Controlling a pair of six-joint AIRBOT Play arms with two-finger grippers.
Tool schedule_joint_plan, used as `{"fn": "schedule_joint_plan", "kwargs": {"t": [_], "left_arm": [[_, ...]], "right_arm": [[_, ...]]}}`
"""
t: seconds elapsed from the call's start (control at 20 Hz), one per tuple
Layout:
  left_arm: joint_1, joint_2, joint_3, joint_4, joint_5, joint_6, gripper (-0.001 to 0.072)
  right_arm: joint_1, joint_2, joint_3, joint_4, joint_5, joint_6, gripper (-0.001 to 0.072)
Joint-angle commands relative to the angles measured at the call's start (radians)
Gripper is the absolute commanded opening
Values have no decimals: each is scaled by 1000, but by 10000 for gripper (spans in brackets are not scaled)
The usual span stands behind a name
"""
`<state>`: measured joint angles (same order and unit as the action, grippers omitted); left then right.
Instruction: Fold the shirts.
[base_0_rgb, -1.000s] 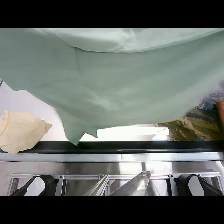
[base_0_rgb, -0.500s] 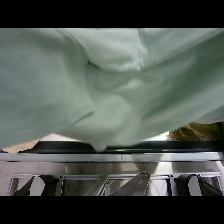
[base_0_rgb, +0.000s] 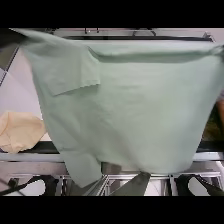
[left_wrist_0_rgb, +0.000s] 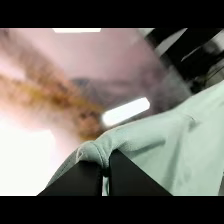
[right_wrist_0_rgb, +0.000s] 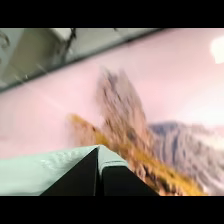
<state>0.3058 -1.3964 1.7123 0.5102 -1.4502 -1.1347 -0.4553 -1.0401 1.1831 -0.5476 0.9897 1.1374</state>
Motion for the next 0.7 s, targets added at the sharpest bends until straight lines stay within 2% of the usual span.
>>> {"fn": "schedule_joint_plan", "kwargs": {"t": [0.0,0.05,0.15,0.25,0.35,0.45,0.55,0.65], "left_arm": [[-148,-420,211,145,125,-34,21],[-154,-543,331,142,117,-79,21],[-160,-718,503,122,107,-130,20],[-141,-748,438,23,204,-113,21],[-114,-745,322,-97,271,-49,21],[-80,-745,270,-103,229,-17,20],[-57,-745,245,-81,167,-18,19],[-48,-745,217,-45,133,-20,17]], "right_arm": [[52,-320,-59,184,-93,-151,17],[51,-406,-48,312,-93,-243,17],[45,-540,-13,490,-66,-333,18],[43,-648,45,556,-17,-357,18],[43,-724,101,556,12,-357,18],[40,-756,111,549,43,-396,18],[34,-764,110,436,103,-430,18],[35,-764,107,253,114,-384,18]]}}
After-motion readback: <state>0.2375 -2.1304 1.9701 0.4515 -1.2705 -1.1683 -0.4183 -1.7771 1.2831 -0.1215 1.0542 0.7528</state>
